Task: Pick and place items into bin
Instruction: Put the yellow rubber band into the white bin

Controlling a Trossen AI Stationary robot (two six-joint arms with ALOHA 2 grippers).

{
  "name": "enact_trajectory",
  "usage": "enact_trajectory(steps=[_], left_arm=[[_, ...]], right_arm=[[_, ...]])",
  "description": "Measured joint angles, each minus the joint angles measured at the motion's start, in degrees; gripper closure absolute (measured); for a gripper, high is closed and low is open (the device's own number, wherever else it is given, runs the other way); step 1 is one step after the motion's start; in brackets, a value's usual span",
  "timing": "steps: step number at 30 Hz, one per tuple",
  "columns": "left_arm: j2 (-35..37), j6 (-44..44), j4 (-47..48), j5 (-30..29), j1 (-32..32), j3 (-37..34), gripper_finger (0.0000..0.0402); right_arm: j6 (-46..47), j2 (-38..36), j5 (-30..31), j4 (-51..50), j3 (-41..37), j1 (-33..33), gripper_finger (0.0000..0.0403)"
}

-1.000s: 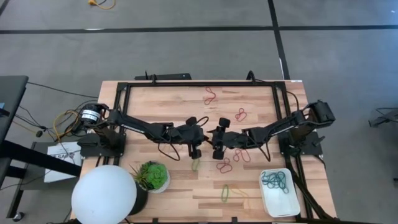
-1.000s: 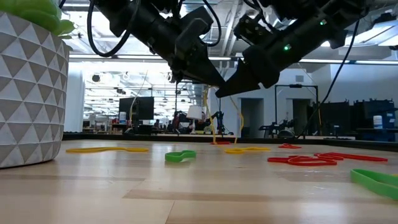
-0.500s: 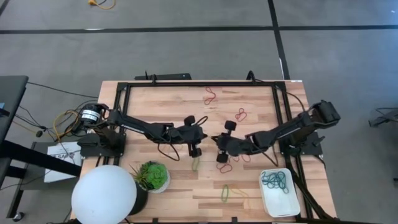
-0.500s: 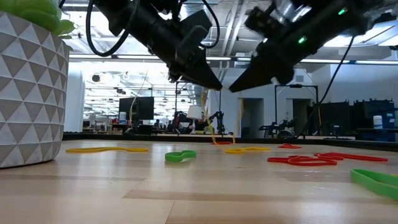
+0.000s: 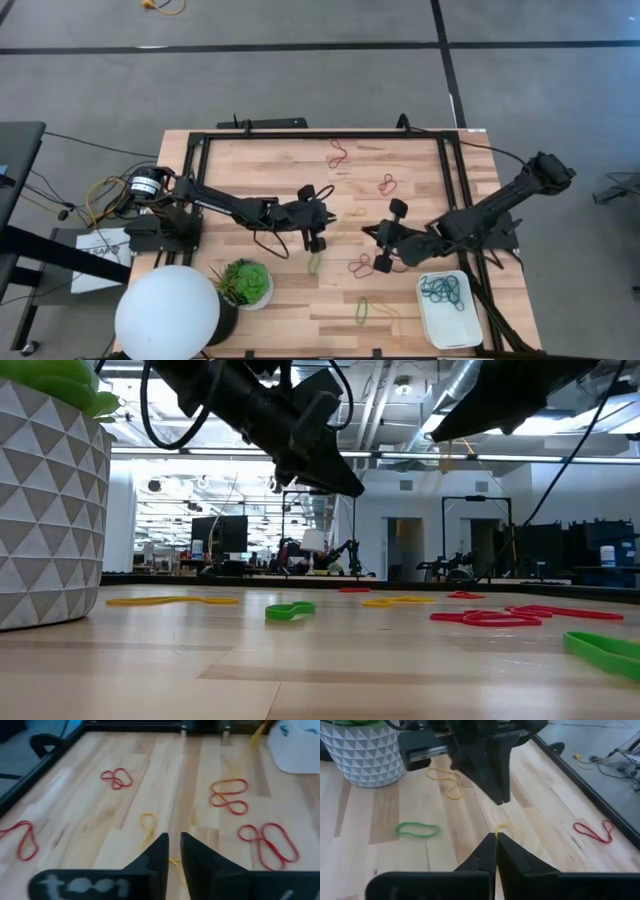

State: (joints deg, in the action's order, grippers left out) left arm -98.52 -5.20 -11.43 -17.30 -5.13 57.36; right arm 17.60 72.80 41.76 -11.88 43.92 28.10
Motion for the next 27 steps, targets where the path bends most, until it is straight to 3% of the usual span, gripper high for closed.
enact_trajectory(steps=[5,10,13,16,19,21,27], left_arm=[[0.0,0.0,0.9,0.1,-0.8,0.0,0.0323],[0.0,0.0,3.4,0.1,-0.9,0.0,0.0306],[0.0,0.0,4.8,0.1,-0.8,0.0,0.0306],[0.0,-0.1,4.8,0.1,-0.8,0.0,0.0306],[0.0,-0.1,4.8,0.1,-0.8,0.0,0.0306],[0.0,-0.1,4.8,0.1,-0.8,0.0,0.0306],[0.0,-1.1,4.8,0.1,-0.8,0.0,0.0306]], right_arm=[[5.2,-0.2,-2.6,-2.0,0.0,2.7,0.0402],[23.9,-2.1,-8.5,-22.7,5.7,8.5,0.0402],[38.6,-3.2,-17.0,-38.9,11.5,12.3,0.0402],[50.5,-3.6,-29.9,-47.1,15.0,16.8,0.0403],[59.8,-3.6,-42.0,-46.2,15.7,21.8,0.0403],[65.2,-3.3,-46.5,-44.0,15.7,25.4,0.0403],[77.3,-2.1,-47.7,-42.8,15.8,34.9,0.0403]])
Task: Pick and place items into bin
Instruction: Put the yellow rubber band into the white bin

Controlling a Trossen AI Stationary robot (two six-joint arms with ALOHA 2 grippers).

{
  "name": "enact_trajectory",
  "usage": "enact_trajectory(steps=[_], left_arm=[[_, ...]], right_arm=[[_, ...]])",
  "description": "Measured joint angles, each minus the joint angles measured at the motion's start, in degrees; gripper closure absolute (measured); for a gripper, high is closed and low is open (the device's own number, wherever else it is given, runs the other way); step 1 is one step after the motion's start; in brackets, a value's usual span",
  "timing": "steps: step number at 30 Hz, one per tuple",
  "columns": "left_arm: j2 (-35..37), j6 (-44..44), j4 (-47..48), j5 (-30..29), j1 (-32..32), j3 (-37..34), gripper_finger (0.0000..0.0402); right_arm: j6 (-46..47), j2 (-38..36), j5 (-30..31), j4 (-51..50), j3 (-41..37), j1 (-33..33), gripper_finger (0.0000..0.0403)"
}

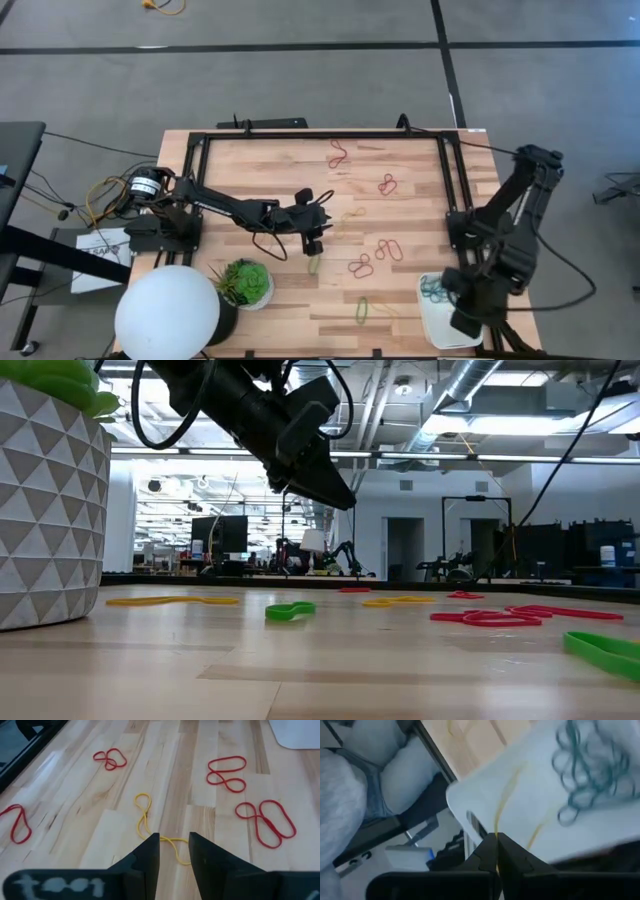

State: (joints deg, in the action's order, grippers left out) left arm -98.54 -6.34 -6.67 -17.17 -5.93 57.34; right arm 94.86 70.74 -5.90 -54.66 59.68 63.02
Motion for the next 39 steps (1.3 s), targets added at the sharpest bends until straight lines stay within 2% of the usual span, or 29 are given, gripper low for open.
enact_trajectory(steps=[5,10,20,26,28,31,34,37,39], left_arm=[[0.0,-0.5,0.6,0.0,0.0,0.0,0.0306],[0.0,-0.5,0.7,0.0,0.0,0.0,0.0306],[0.0,-0.5,1.5,0.1,0.0,0.0,0.0306],[0.0,-0.5,1.7,0.0,0.0,0.0,0.0306],[0.0,-0.5,1.7,-0.3,0.0,0.0,0.0306],[0.0,-0.5,1.7,-2.0,0.0,0.0,0.0306],[0.0,-0.5,1.7,-2.8,0.0,0.0,0.0306],[1.1,-0.5,1.8,-2.8,0.0,0.0,0.0305],[2.7,-0.5,2.1,-2.8,0.0,0.0,0.0305]], right_arm=[[3.1,1.0,5.8,-0.5,0.0,5.6,0.0403],[3.2,2.6,10.9,-4.8,0.0,8.1,0.0392],[2.3,5.4,10.6,-6.3,0.0,6.2,0.034],[1.5,5.4,10.5,-6.6,0.0,6.3,0.0333],[-2.7,5.4,12.0,-7.1,0.0,6.0,0.0333],[-13.9,5.4,20.8,-8.3,0.0,4.5,0.0333],[-27.2,5.4,35.7,-9.4,0.0,0.3,0.0333],[-36.2,5.4,50.6,-8.9,0.0,-4.9,0.0333],[-40.8,5.4,54.8,-7.4,0.0,-9.3,0.0333]])
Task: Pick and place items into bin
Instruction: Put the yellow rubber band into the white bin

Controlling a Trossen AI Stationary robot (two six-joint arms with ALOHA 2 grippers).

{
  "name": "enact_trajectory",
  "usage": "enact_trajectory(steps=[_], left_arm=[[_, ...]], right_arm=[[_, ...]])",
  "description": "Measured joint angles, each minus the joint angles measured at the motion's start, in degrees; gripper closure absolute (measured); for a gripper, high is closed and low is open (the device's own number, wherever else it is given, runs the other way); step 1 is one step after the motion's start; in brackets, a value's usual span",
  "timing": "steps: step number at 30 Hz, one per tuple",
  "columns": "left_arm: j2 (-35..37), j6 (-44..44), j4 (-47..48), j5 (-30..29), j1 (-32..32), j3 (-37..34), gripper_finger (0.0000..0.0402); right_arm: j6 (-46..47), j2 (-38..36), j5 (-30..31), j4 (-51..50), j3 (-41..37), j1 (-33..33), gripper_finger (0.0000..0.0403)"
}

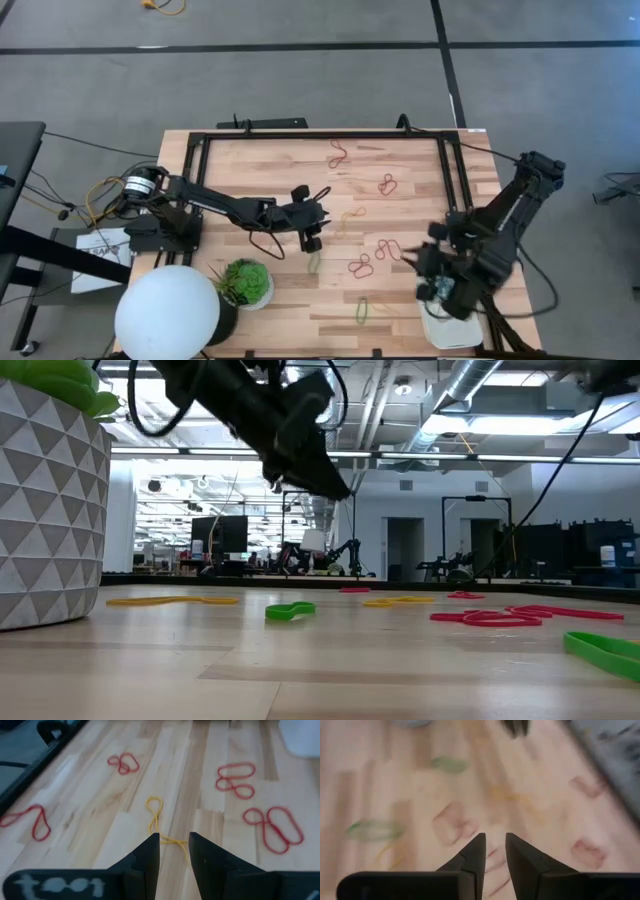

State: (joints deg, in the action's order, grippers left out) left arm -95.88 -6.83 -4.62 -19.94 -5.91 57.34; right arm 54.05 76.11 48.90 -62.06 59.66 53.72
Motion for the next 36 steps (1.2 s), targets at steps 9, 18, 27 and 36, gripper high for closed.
enact_trajectory(steps=[9,18,27,36], left_arm=[[8.4,0.0,9.5,-3.0,-0.7,0.0,0.0305],[13.0,-1.1,18.3,-14.1,-3.6,0.0,0.0305],[13.5,-1.5,19.9,-15.3,-6.6,0.0,0.0305],[16.7,-8.5,24.5,-30.2,-10.8,0.0,0.0306]], right_arm=[[-18.8,0.1,-14.5,11.9,-3.4,-21.5,0.0333],[-47.9,1.5,-32.0,34.0,-2.8,-36.7,0.0333],[-65.1,19.2,-44.5,61.8,-2.7,-46.8,0.0326],[-63.5,31.6,-54.4,67.5,4.3,-53.7,0.0281]])
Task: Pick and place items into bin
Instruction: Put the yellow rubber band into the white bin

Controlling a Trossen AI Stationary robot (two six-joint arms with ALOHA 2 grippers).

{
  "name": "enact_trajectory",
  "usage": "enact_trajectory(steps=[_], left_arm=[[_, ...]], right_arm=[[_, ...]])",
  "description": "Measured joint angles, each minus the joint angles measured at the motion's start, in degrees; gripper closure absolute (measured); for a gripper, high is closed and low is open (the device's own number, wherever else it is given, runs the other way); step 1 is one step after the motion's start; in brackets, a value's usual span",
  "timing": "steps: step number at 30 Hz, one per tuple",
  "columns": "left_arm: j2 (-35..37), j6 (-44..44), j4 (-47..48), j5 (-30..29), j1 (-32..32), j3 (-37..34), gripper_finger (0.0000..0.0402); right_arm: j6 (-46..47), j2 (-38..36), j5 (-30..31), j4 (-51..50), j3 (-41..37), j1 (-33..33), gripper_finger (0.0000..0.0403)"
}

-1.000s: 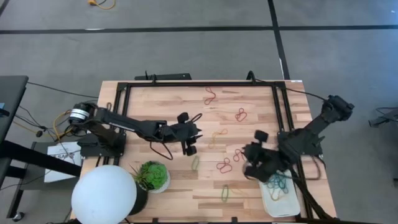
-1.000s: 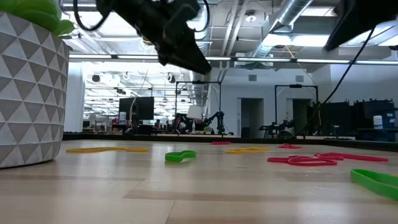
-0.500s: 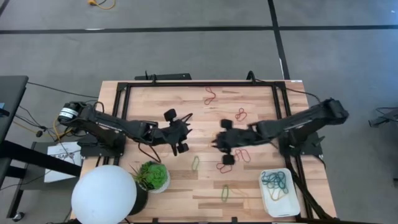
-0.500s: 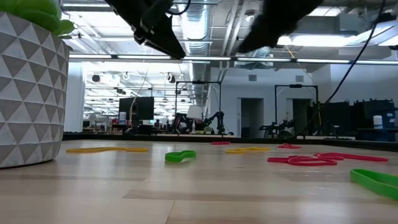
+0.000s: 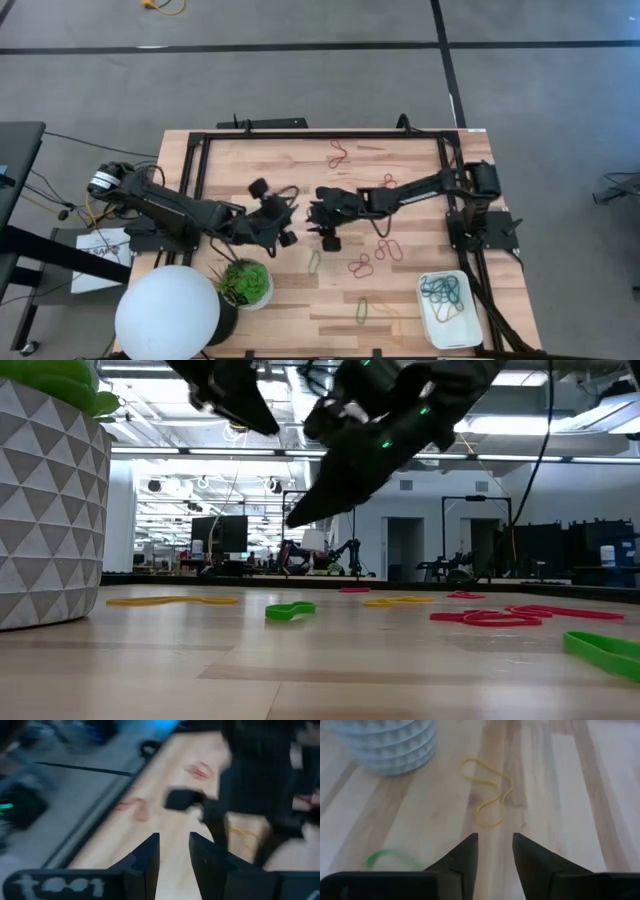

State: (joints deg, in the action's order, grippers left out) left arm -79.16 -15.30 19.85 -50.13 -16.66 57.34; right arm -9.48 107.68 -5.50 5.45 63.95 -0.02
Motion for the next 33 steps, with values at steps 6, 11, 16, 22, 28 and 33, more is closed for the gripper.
enact_trajectory(steps=[6,11,16,22,28,33], left_arm=[[3.9,-10.1,9.0,-12.7,-3.9,0.0,0.0306],[4.3,-13.4,12.8,-13.4,-4.9,0.0,0.0306],[4.2,-13.4,12.9,-14.1,-4.6,0.0,0.0306],[4.2,-13.4,13.7,-14.7,-4.6,0.0,0.0306],[4.2,-13.5,14.2,-14.7,-4.6,0.0,0.0306],[4.2,-13.5,14.3,-14.7,-4.6,0.0,0.0306]], right_arm=[[-0.9,7.4,0.0,4.7,5.0,-1.0,0.0261],[0.8,13.8,1.4,3.2,12.1,-1.0,0.0258],[3.4,19.0,1.7,-0.3,18.3,-1.0,0.0265],[4.3,23.9,2.7,-3.3,21.8,-1.0,0.0273],[6.5,25.3,2.5,-2.9,22.1,-1.0,0.0276],[6.1,25.4,2.8,-4.4,22.1,-0.4,0.0281]])
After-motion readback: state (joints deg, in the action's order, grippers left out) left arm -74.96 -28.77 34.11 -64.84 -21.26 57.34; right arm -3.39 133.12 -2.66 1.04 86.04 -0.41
